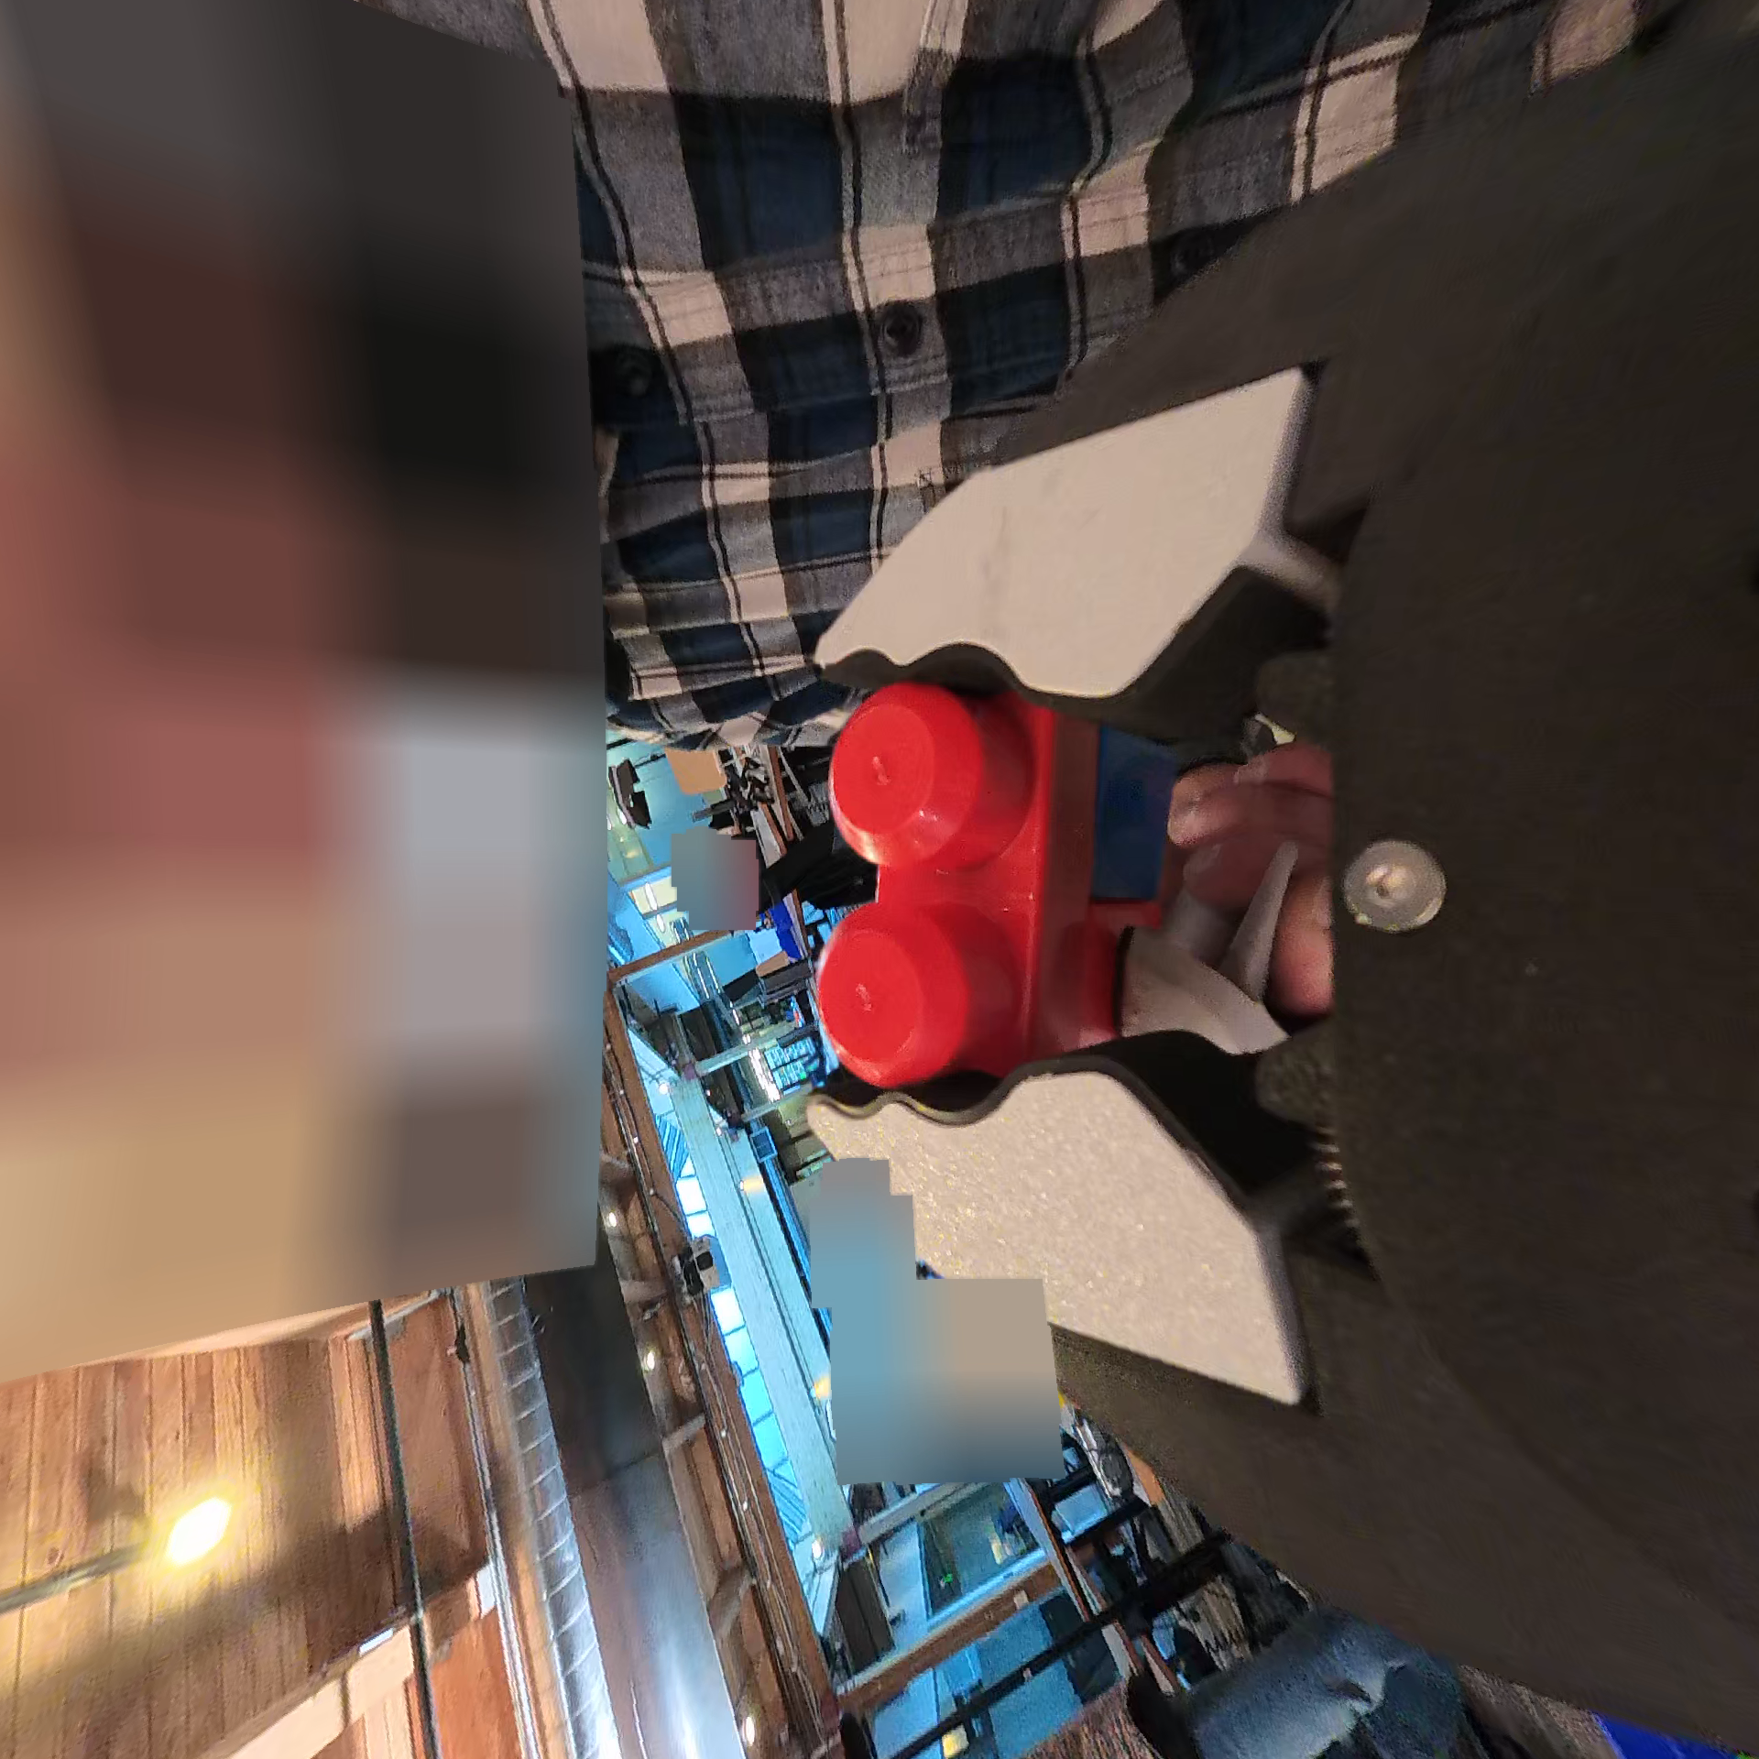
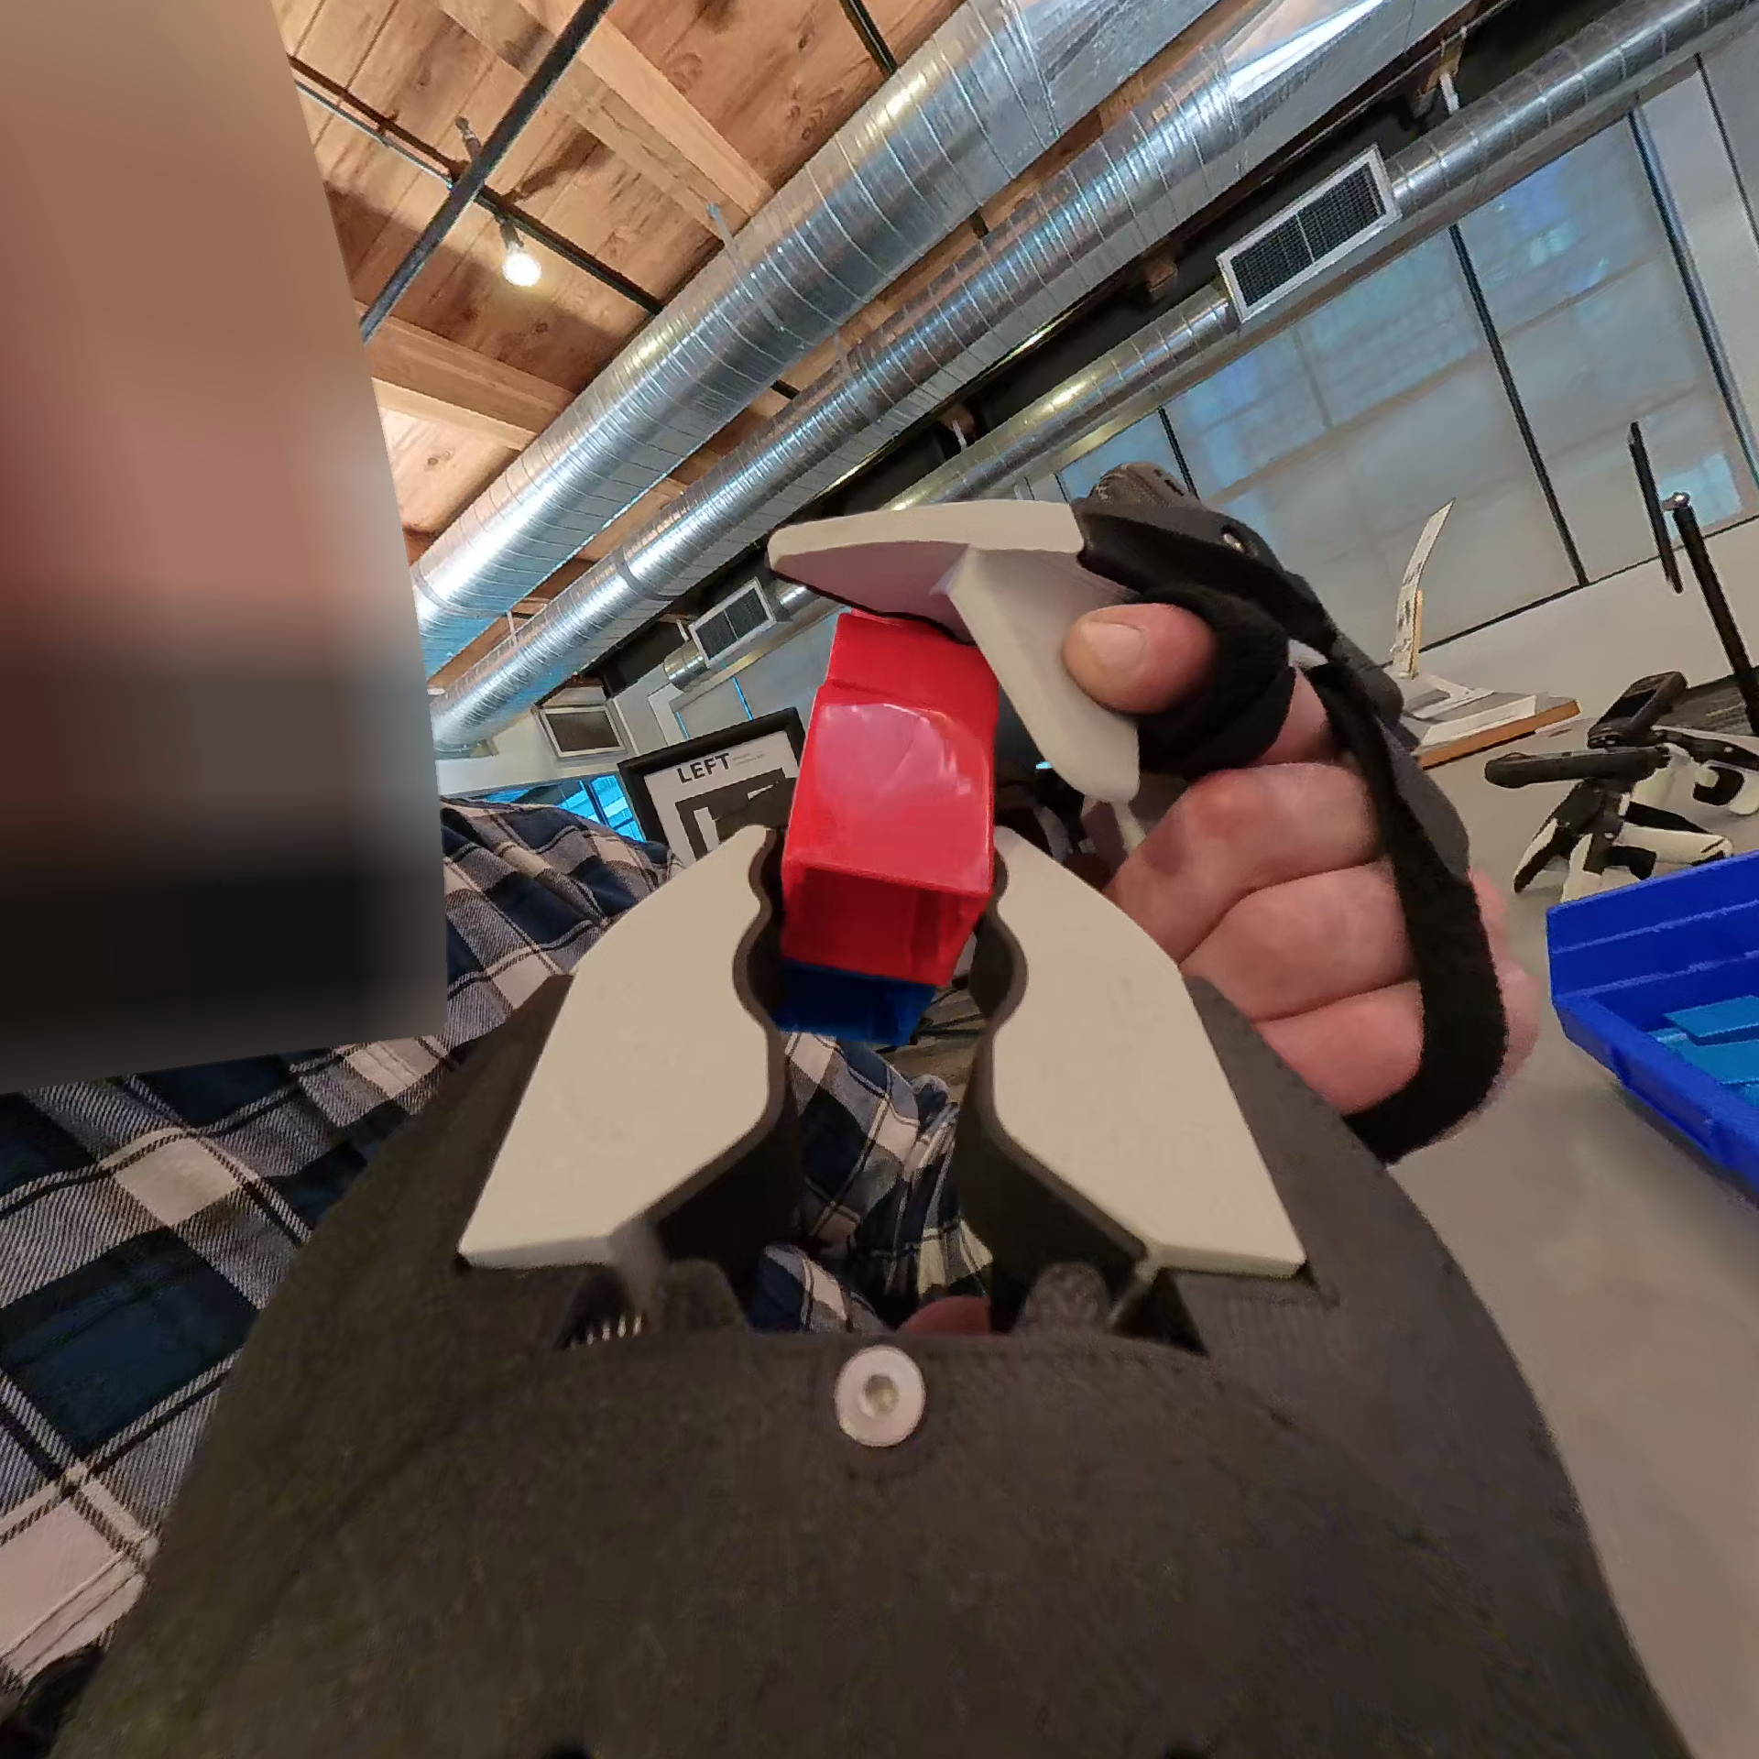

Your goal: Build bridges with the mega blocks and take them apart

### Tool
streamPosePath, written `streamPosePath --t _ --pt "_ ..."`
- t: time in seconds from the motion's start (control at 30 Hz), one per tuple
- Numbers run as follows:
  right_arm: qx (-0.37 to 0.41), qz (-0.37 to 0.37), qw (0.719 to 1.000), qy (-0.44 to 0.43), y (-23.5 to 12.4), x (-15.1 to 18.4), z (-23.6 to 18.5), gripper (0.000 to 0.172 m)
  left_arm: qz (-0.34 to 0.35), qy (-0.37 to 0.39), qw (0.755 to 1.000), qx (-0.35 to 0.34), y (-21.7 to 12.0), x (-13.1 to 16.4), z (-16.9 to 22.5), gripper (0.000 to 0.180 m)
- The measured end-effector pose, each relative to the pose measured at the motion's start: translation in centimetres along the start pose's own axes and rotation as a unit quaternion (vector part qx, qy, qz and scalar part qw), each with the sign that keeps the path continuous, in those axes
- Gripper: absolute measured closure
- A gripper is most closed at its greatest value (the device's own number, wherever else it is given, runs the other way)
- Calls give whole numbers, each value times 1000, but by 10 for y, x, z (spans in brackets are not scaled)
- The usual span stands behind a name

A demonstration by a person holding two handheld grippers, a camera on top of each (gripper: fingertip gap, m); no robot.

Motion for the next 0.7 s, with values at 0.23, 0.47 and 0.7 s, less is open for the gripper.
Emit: streamPosePath --t 0.23,0.47,0.7 --pt "55 77 990 -109 -6 -20 -2 135 15 -36 996 -80 -15 -2 -21 104" --pt "148 145 948 -241 -24 -36 2 135 35 -89 963 -252 -29 19 -28 114" --pt "158 181 929 -282 -21 -29 5 134 56 -133 953 -267 -17 40 -32 139"
Point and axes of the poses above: each gripper's, where its closed fingertips meet, y out along the fingers, x out of its underside, z = x × y across the jaws, the point moved 6 cm from there along -y, back along the fingers, and after that the axes turned 8 degrees about y, right-handed, at the moved point
